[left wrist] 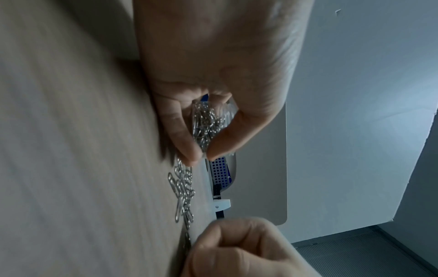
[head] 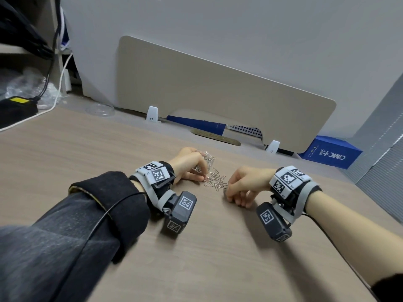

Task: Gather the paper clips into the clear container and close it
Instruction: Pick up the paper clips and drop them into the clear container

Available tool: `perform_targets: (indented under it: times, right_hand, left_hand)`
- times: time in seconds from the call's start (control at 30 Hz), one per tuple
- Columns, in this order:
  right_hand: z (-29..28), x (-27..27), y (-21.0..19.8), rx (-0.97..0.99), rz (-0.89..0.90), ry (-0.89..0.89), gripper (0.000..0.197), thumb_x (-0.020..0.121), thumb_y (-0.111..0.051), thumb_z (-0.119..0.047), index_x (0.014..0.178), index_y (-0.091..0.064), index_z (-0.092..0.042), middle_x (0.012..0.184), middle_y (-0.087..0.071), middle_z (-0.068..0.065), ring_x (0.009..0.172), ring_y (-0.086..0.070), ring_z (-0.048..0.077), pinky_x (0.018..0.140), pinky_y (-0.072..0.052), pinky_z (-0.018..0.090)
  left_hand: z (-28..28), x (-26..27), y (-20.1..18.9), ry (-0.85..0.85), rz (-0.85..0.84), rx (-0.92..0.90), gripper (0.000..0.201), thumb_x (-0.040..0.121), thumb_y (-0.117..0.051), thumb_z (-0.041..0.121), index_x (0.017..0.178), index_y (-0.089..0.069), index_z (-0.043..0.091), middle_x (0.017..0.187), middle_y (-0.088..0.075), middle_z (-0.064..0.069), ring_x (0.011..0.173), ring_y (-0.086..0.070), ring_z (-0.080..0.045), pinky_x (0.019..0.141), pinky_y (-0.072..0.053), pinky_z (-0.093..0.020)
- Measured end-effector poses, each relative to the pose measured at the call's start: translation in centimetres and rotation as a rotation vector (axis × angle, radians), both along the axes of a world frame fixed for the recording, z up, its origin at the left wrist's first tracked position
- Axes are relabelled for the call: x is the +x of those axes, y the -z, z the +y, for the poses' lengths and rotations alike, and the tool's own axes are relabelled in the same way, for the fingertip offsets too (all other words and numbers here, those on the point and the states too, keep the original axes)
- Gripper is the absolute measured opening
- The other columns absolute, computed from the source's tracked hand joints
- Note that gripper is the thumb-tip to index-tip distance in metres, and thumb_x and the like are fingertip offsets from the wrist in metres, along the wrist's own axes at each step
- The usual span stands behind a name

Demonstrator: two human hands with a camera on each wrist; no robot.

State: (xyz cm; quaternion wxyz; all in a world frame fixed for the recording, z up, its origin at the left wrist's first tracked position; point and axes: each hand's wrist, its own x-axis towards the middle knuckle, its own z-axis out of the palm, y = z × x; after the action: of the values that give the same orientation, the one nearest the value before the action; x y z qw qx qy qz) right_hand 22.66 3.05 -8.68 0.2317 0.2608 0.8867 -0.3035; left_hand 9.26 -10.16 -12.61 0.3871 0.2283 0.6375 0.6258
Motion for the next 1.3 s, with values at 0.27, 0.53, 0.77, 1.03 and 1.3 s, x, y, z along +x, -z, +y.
perform_targets:
  times: [0.27, 0.53, 0.77, 1.03, 1.3]
  right_hand:
    - [-0.1, -3.3, 1.2, 0.077, 0.366, 0.08, 0.013, 0.093, -0.058, -0.014, 0.089, -0.067, -0.005, 0.071, -0.062, 0.004, 0.061, -0.059, 0.014, 0.052, -0.056, 0.022]
    - [1.5, -3.9, 1.3, 0.28, 0.17, 0.081, 0.087, 0.072, -0.077, -0.053, 0.142, -0.04, -0.016, 0.124, -0.058, 0.007, 0.091, -0.066, 0.021, 0.07, -0.059, 0.03]
    - [0.0, -4.7, 1.8, 0.26, 0.205, 0.039, 0.086, 0.06, -0.084, -0.054, 0.129, -0.053, -0.014, 0.113, -0.058, 0.003, 0.093, -0.063, 0.018, 0.069, -0.061, 0.032]
    - [-0.3, -4.5, 2.0, 0.271, 0.342, 0.002, 0.038, 0.076, -0.082, -0.023, 0.106, -0.068, -0.006, 0.084, -0.062, 0.002, 0.076, -0.065, 0.025, 0.069, -0.062, 0.041]
    - [-0.4, -4.3, 2.1, 0.315, 0.41, -0.022, 0.007, 0.081, -0.075, -0.009, 0.086, -0.073, -0.005, 0.079, -0.07, 0.008, 0.057, -0.063, 0.017, 0.055, -0.058, 0.028]
  left_hand:
    - [-0.2, -0.4, 0.1, -0.125, -0.017, 0.044, 0.036, 0.07, -0.059, -0.019, 0.087, -0.052, 0.011, 0.098, -0.06, -0.02, 0.074, -0.067, -0.034, 0.053, -0.06, -0.031]
    - [0.1, -0.6, 0.2, -0.182, -0.061, 0.062, 0.046, 0.07, -0.059, -0.02, 0.107, -0.053, 0.006, 0.105, -0.06, -0.021, 0.076, -0.066, -0.033, 0.052, -0.059, -0.03]
    - [0.1, -0.6, 0.2, -0.189, -0.051, 0.056, 0.051, 0.069, -0.059, -0.019, 0.113, -0.052, 0.005, 0.102, -0.06, -0.02, 0.076, -0.066, -0.033, 0.052, -0.06, -0.029]
    - [0.2, -0.8, 0.4, -0.181, -0.04, 0.047, 0.053, 0.069, -0.06, -0.018, 0.116, -0.053, 0.003, 0.107, -0.061, -0.023, 0.074, -0.067, -0.033, 0.049, -0.059, -0.028]
    - [0.3, -0.9, 0.5, -0.162, -0.04, 0.034, 0.039, 0.069, -0.059, -0.018, 0.095, -0.053, 0.011, 0.103, -0.059, -0.022, 0.069, -0.065, -0.032, 0.048, -0.058, -0.027]
